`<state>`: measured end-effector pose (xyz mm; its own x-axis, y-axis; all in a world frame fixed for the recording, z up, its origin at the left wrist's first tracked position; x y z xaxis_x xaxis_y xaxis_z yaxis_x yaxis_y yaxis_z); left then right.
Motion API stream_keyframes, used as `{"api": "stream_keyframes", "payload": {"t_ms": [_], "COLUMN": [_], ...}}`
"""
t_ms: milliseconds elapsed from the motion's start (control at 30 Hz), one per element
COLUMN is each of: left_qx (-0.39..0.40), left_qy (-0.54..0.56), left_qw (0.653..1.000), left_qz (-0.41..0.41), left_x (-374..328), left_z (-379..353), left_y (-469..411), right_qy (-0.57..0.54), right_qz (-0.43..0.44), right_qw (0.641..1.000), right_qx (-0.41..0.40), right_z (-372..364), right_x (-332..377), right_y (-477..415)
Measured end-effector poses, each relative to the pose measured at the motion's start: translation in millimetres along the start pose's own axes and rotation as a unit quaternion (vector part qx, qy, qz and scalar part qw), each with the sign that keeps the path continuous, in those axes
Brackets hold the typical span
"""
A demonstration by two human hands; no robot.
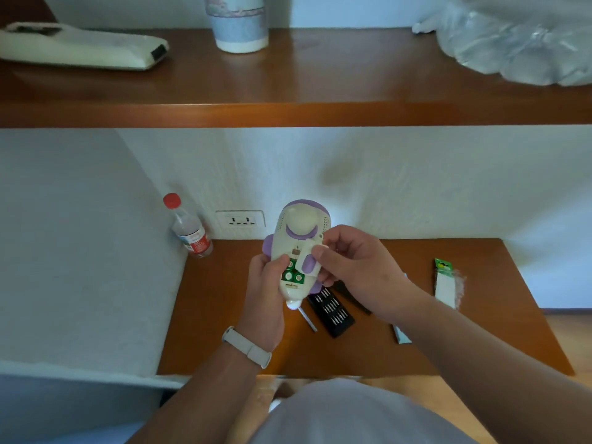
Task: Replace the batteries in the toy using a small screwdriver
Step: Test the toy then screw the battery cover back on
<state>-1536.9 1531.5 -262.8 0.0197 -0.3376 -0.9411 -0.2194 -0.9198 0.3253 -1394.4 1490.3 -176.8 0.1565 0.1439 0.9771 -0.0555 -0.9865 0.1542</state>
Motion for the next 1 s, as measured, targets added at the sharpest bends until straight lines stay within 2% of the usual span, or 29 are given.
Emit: {"api": "stream_keyframes", "payload": {"t_ms": [200,333,767,1000], "left_qx": [0.021,-0.003,-0.052,-0.038], "left_qy": [0.007,-0.004,-0.041,-0.074], "left_qw": [1.0,1.0,0.998,0.995], "left_qz": [-0.013,-0.002,-0.016,-0.059], "left_x": [-4.7,-10.1,-24.7,-24.0], "left_z": [-31.1,-43.2,-51.1,-49.3], "left_y": [3.2,8.0,12.7,11.3], "right_qy": [0.078,0.109,0.107,0.093], "right_qz": [0.007,0.013,0.036,0.037], "right_qw": [0.997,0.994,0.993,0.995], "right_qx": [-0.004,-0.004,0.02,0.008], "right_z": [24.3,34.2,38.8,43.1], "right_x": [14.5,18.1,22.7,26.6], "right_y": [2.1,3.2,-0.7,-4.4]}}
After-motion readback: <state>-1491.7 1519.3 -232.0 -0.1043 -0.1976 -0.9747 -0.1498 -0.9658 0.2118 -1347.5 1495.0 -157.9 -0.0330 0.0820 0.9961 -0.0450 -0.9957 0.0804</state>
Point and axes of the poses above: each hand's wrist, its own y-axis away from the middle knuckle, its own z-axis out of the back of the hand, x = y × z, the point moved 3 cm from there along -y, towards the middle knuckle, and after that the axes turned 13 degrees about -y, right-handed, at the moved point
